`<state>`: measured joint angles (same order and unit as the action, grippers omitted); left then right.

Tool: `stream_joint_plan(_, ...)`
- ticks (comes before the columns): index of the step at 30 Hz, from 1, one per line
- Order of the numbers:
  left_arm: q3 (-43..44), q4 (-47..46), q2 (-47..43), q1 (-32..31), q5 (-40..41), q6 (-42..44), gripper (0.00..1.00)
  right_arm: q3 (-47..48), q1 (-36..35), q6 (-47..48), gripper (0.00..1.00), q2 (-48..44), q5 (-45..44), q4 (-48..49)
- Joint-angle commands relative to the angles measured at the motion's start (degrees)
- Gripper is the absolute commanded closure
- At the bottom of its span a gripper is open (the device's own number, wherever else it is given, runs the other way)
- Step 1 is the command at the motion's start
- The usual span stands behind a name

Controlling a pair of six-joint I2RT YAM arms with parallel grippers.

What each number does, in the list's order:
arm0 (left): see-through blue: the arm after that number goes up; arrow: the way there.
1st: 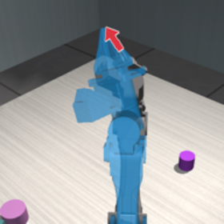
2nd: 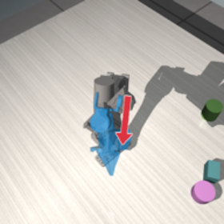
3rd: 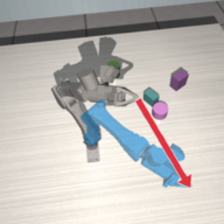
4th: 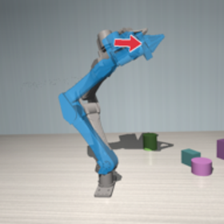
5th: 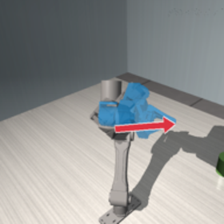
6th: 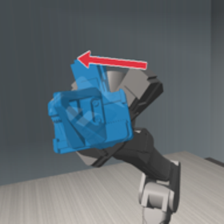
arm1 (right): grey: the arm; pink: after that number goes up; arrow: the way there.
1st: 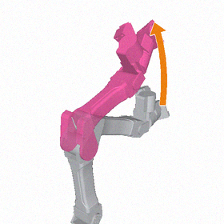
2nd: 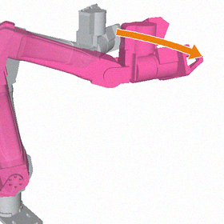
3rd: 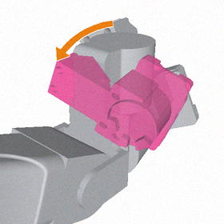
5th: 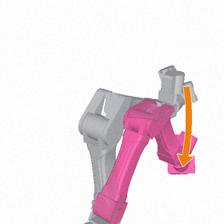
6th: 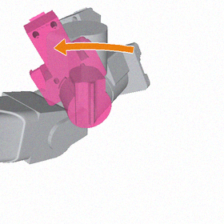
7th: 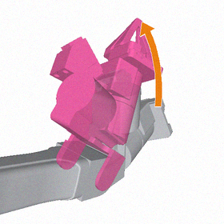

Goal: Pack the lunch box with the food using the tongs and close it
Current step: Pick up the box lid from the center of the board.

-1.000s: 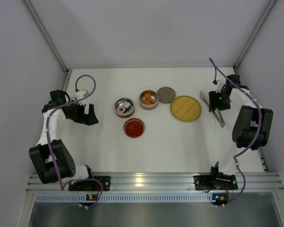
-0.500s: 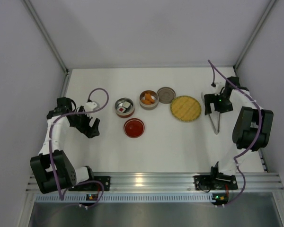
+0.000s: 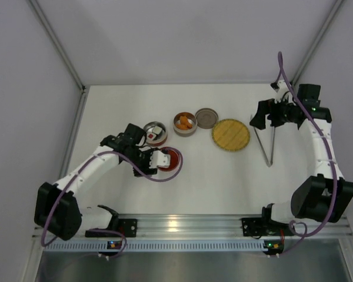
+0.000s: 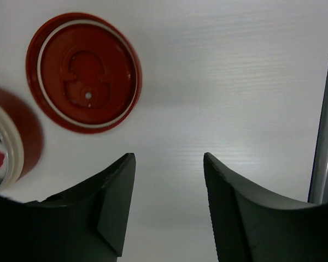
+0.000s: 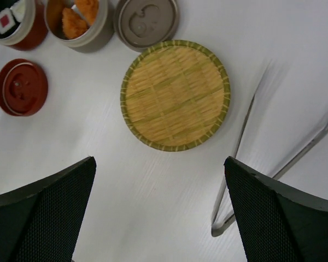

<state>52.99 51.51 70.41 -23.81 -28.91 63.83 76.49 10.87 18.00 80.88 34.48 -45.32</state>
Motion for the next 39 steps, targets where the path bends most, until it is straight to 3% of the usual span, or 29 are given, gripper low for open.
stream_joint_plan(1,3.08,-2.98,6.65,-4.74,-0.71,4.81,0.45,-1.51,0.29,-0.16,0.01,-2.65,10.51,-2.4)
stream_joint_plan(5,3.26,-8.6,13.59,-9.31,1.04,6.13,0.51,-2.66,0.29,0.89,0.01,-3.98,12.45,-3.63)
stream_joint_plan(11,6.25,-12.82,21.16,-10.2,0.96,6.92,0.57,-3.62,0.29,2.74,0.01,-5.12,12.37,-5.04)
stream_joint_plan(23,3.26,-18.37,24.77,-11.34,3.32,5.51,0.6,-5.39,0.29,3.45,0.01,-7.14,13.68,-5.92)
stream_joint_plan(28,1.33,-15.3,24.34,-13.1,4.73,5.69,0.78,-5.91,0.29,3.53,0.01,-8.28,13.6,-5.13)
stream_joint_plan(31,-0.87,-14.24,23.28,-15.12,5.96,5.43,0.82,-6.0,0.29,3.71,0.01,-8.46,13.6,-4.78)
stream_joint_plan(39,2.81,-13.45,25.39,-17.14,6.67,-8.0,0.85,-6.08,-1.02,2.83,0.01,-9.16,13.51,-4.6)
